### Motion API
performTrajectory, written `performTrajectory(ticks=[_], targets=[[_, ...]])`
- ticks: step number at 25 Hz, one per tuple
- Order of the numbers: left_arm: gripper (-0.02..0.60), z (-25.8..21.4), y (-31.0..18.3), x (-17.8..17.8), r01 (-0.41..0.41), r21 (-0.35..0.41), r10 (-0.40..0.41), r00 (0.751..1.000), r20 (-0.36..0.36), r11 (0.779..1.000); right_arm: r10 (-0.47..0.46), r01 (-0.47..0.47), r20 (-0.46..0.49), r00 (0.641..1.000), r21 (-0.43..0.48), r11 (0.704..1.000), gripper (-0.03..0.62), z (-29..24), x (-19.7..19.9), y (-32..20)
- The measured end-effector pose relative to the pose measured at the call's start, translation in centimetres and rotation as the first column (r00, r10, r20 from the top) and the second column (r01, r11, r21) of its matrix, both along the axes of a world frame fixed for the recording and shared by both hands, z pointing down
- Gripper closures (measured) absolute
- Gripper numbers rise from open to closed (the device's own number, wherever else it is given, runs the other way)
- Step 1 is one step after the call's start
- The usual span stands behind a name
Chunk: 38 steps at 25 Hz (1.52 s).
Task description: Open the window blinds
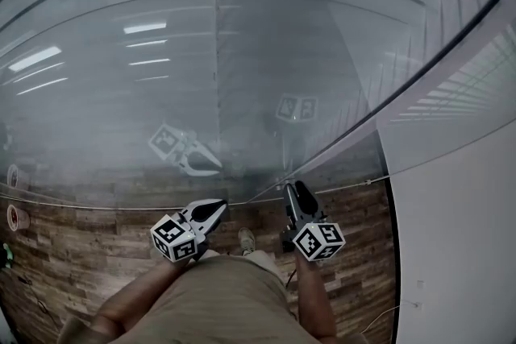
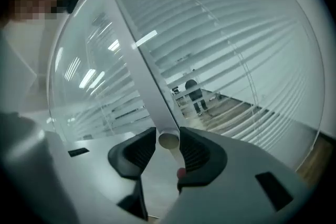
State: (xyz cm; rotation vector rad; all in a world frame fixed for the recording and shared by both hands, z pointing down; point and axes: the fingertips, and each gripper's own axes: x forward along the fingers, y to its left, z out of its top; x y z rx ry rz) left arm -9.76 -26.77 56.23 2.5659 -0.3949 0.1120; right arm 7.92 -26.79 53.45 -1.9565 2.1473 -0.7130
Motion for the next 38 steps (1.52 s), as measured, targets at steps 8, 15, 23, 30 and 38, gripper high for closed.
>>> performTrajectory(ticks=[8, 15, 23, 30, 38], targets=[[0.568, 0.1, -0.4, -0.7, 0.025, -0.002, -0.025, 1.0, 0.008, 1.0, -0.04, 0.034, -0.371, 0.928, -0.023, 0.999, 0.465, 0.1, -1.1, 0.0], [0.568, 0.3, -0.5, -0.6, 0.034, -0.002, -0.034, 0.999, 0.014, 0.999, -0.035, 0.024, -0.481, 0.876, -0.029, 0.999, 0.465, 0.3, -1.0, -0.5], [0.568, 0.6, -0.6, -0.7, 0.052, -0.011, -0.052, 0.999, 0.017, 0.999, -0.037, 0.034, -0.042, 0.998, -0.067, 0.997, 0.467, 0.7, -0.2, -0.6], [0.568, 0.5, -0.4, -0.5, 0.067, -0.013, -0.067, 0.998, 0.016, 0.998, -0.042, 0.061, 0.254, 0.966, -0.068, 0.996, 0.467, 0.8, 0.2, -0.7], [0.568, 0.4, 0.0, 0.0, 0.072, -0.012, -0.072, 0.997, 0.01, 0.997, -0.052, 0.087, 0.444, 0.894, -0.058, 0.995, 0.465, 1.0, 0.2, -0.8]])
